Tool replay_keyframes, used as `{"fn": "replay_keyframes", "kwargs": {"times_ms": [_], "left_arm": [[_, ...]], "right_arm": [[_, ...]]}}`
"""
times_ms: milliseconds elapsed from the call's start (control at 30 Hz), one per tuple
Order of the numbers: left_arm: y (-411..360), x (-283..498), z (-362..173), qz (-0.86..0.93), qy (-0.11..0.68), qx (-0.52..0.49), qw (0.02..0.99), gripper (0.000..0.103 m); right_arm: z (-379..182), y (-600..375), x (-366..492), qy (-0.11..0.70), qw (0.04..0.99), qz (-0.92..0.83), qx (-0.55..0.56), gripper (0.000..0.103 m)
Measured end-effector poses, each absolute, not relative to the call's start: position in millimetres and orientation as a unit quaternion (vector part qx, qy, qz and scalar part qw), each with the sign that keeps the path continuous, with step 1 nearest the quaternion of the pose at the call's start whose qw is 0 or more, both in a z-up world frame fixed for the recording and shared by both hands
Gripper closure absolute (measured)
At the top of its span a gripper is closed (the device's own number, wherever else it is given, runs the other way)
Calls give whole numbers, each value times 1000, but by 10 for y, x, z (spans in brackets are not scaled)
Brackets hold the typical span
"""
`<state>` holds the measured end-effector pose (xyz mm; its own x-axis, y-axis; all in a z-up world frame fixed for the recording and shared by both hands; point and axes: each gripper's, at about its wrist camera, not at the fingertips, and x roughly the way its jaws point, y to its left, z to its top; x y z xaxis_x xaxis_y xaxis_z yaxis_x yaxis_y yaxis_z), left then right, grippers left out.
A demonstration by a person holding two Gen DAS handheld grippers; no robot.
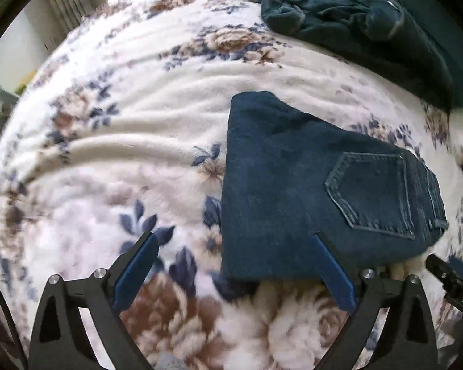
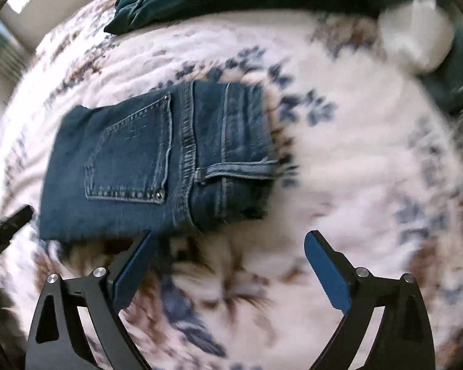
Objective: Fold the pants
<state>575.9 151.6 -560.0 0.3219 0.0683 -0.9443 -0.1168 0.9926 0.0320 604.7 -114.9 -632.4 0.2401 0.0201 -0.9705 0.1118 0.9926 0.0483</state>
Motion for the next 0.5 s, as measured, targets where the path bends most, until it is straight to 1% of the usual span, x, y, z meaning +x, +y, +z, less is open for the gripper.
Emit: {"fn": "replay_keyframes", "kwargs": {"times_ms": [167, 233, 500], "left_arm": [[1313, 5602, -5205, 69, 569, 4, 819, 3], [1235, 5509, -5004, 71, 566, 8, 821, 3], [1080, 4983, -4098, 82, 535, -13, 841, 3]], "right_arm": [[-5566, -1144, 5869, 594, 803, -43, 33, 5], [-5245, -1188, 5643, 587, 808, -43, 32, 5], [-4183, -1365, 5118, 548, 835, -28, 36, 5]]}}
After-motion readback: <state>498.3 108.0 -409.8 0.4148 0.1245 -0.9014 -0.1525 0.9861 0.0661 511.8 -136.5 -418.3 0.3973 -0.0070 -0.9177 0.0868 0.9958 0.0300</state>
